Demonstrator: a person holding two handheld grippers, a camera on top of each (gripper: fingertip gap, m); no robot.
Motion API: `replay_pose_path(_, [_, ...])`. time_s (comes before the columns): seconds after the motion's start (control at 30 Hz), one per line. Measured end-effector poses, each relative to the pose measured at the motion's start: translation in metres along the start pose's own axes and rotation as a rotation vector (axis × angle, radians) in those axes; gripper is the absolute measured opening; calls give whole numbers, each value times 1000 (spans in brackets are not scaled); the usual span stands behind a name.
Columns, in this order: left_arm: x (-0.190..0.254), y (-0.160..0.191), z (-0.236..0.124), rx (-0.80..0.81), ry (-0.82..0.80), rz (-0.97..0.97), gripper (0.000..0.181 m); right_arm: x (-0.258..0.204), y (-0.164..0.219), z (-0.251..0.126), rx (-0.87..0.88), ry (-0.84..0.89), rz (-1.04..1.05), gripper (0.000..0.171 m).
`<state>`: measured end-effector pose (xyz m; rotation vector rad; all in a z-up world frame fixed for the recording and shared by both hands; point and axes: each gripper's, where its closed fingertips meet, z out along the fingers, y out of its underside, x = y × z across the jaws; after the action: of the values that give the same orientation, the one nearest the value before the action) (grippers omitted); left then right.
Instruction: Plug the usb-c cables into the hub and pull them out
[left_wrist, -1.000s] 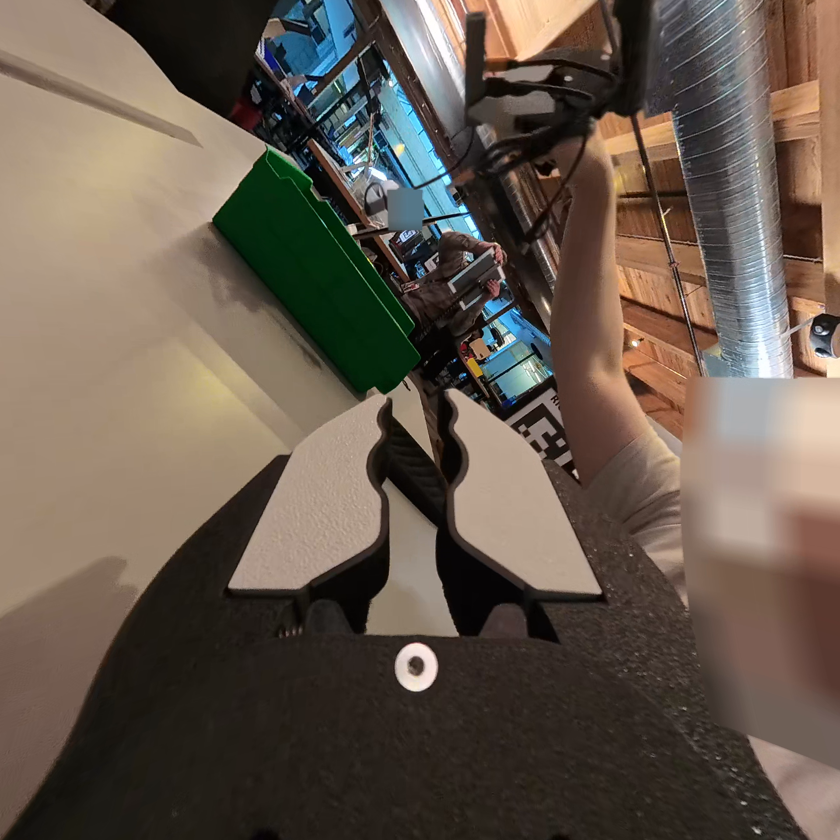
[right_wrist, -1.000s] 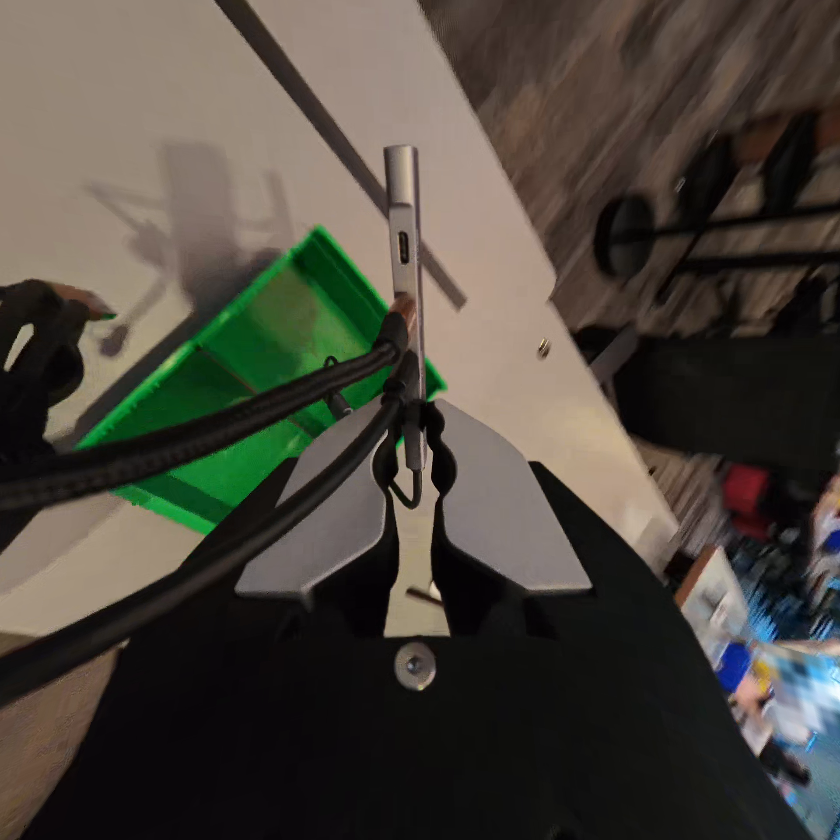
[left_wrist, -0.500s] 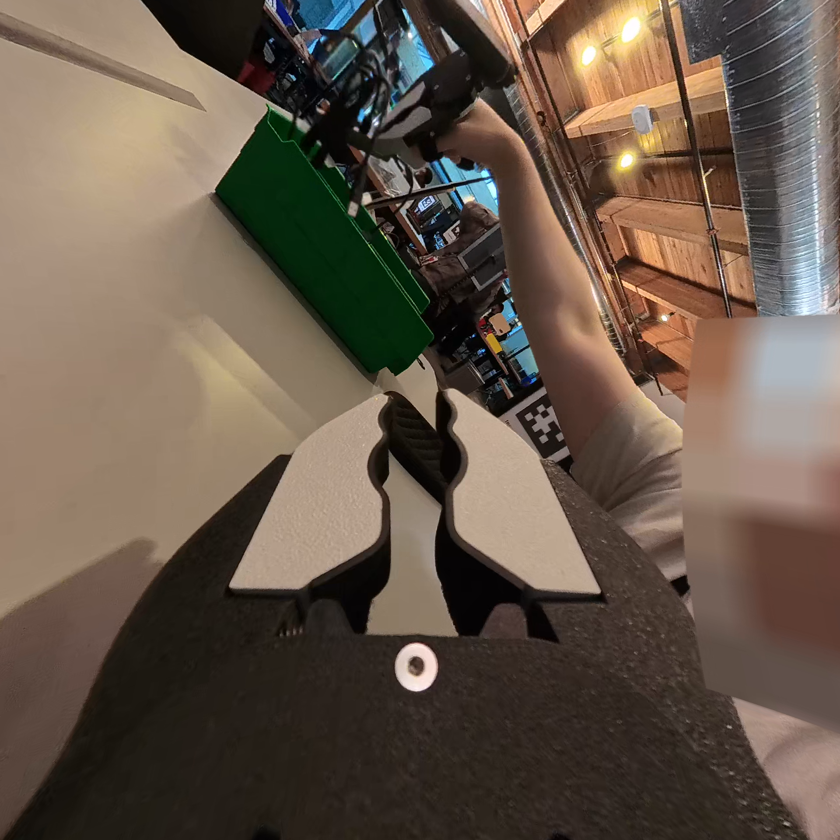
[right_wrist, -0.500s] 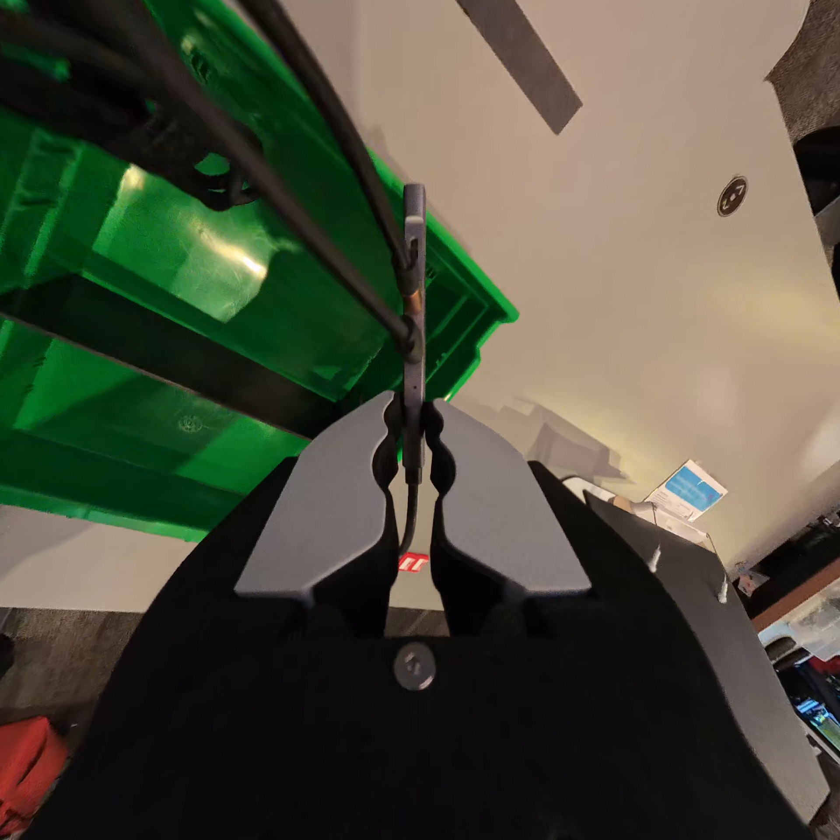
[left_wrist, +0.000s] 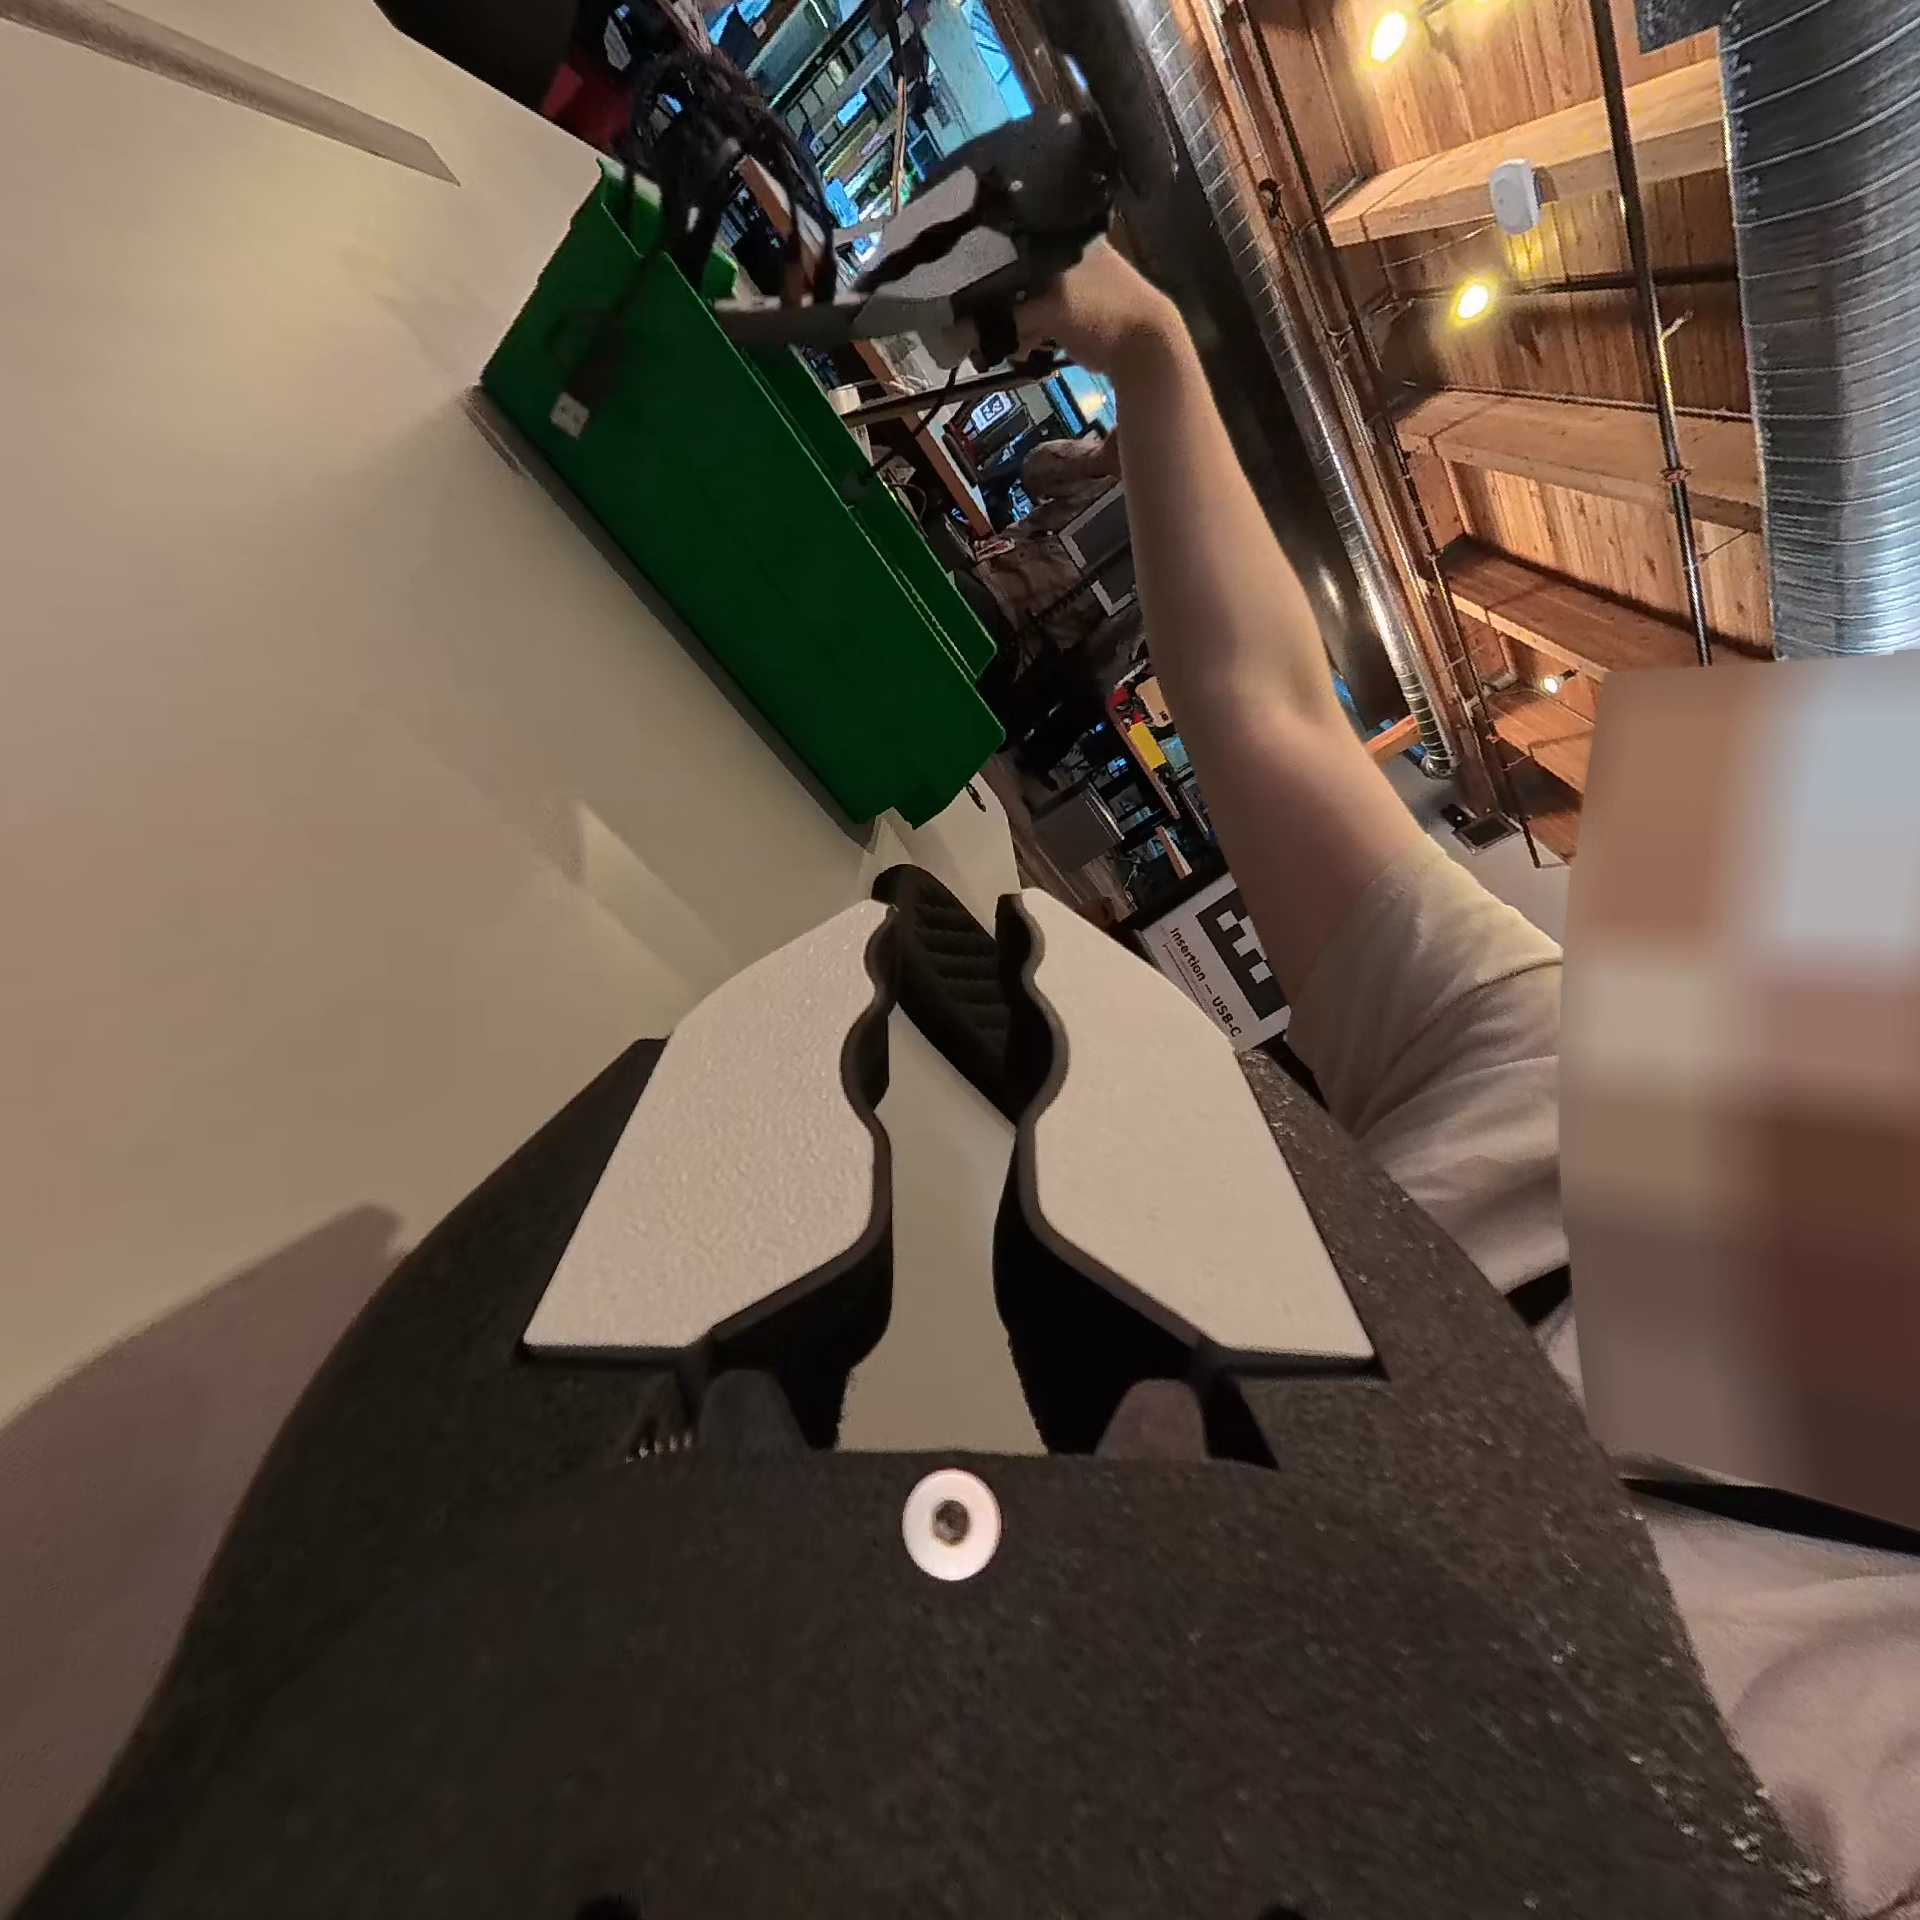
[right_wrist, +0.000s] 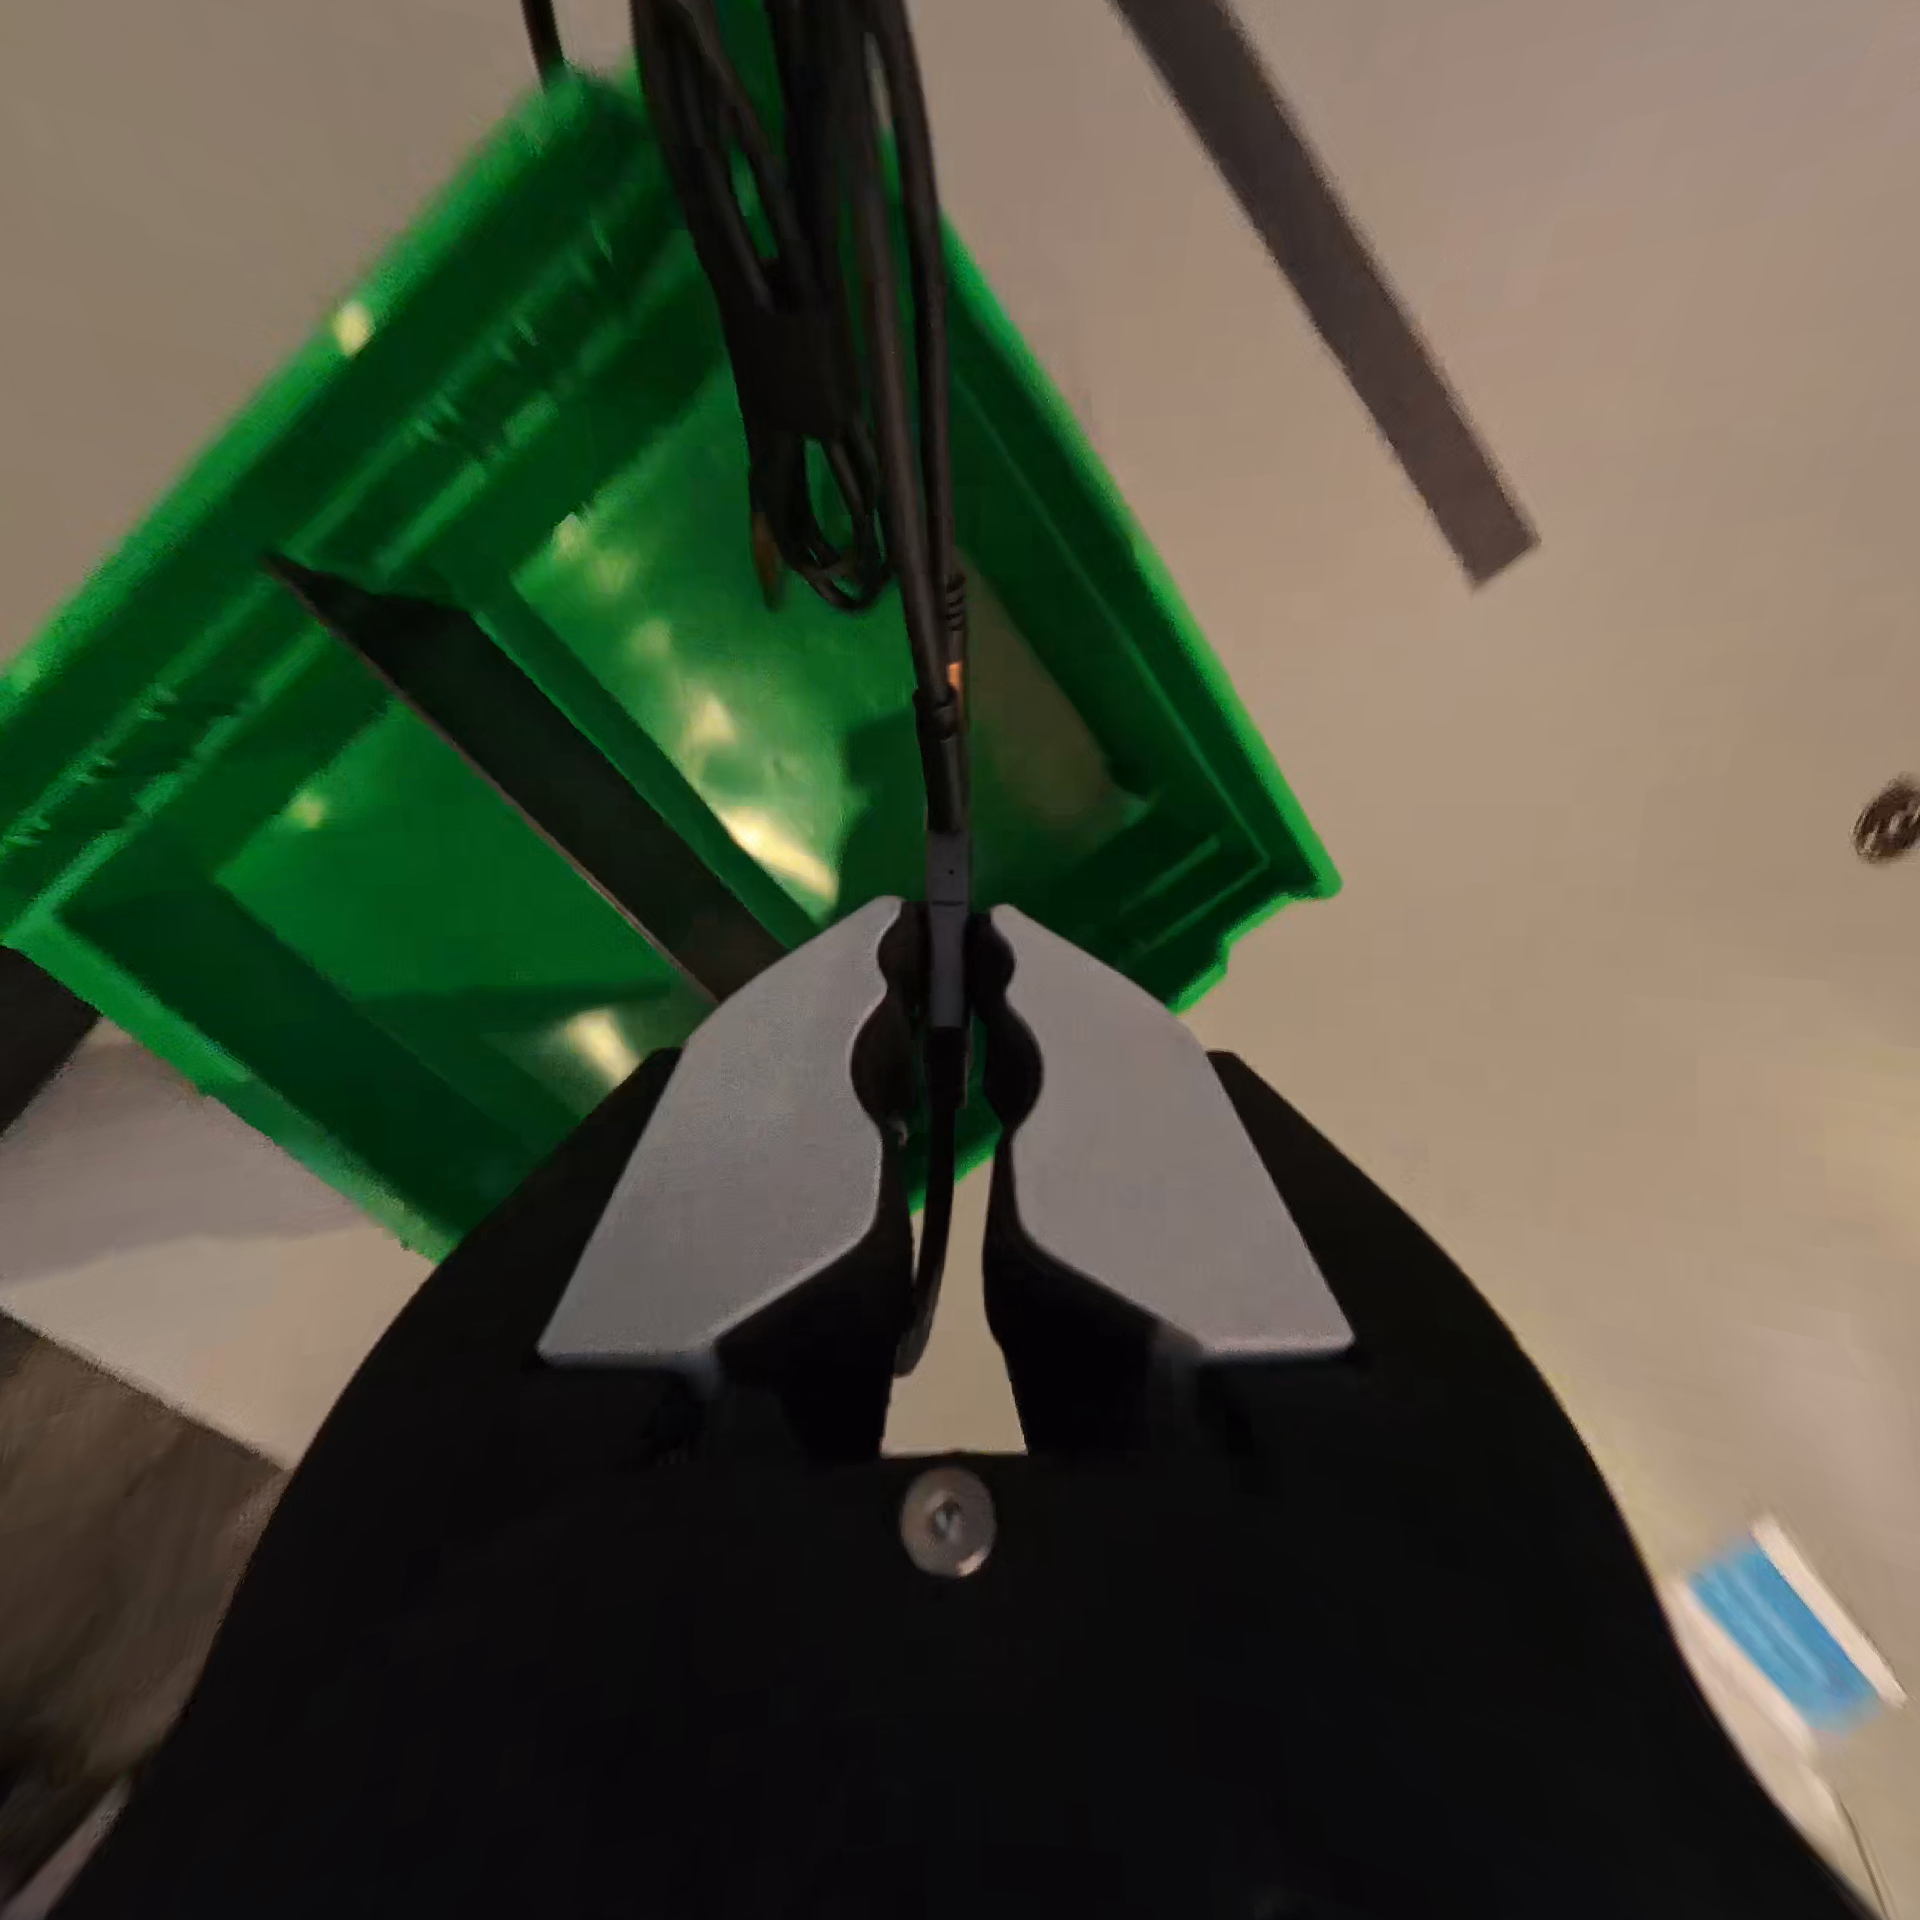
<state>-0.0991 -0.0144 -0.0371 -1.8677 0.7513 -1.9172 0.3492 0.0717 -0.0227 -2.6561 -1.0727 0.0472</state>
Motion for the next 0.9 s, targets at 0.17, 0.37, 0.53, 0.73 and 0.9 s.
replay_pose_path(0.17, [-2, 0, 1, 2, -2, -5, 17, 4, 0, -32, 300, -2, 33, 10])
replay_pose_path(0.37, [-5, 7, 7, -30, -8, -17, 17, 8, 26, -42, 347, -1, 67, 10])
replay_pose_path(0.53, [-6, 10, 11, -42, -12, -13, 17, 10, 47, -24, 287, -25, 125, 10])
replay_pose_path(0.73, [-11, 13, 13, -54, -20, -25, 17, 1, 32, -10, 303, -72, 60, 10])
replay_pose_path(0.9, [-13, 16, 16, -67, -22, -34, 17, -19, -2, 5, 276, -153, -69, 10])
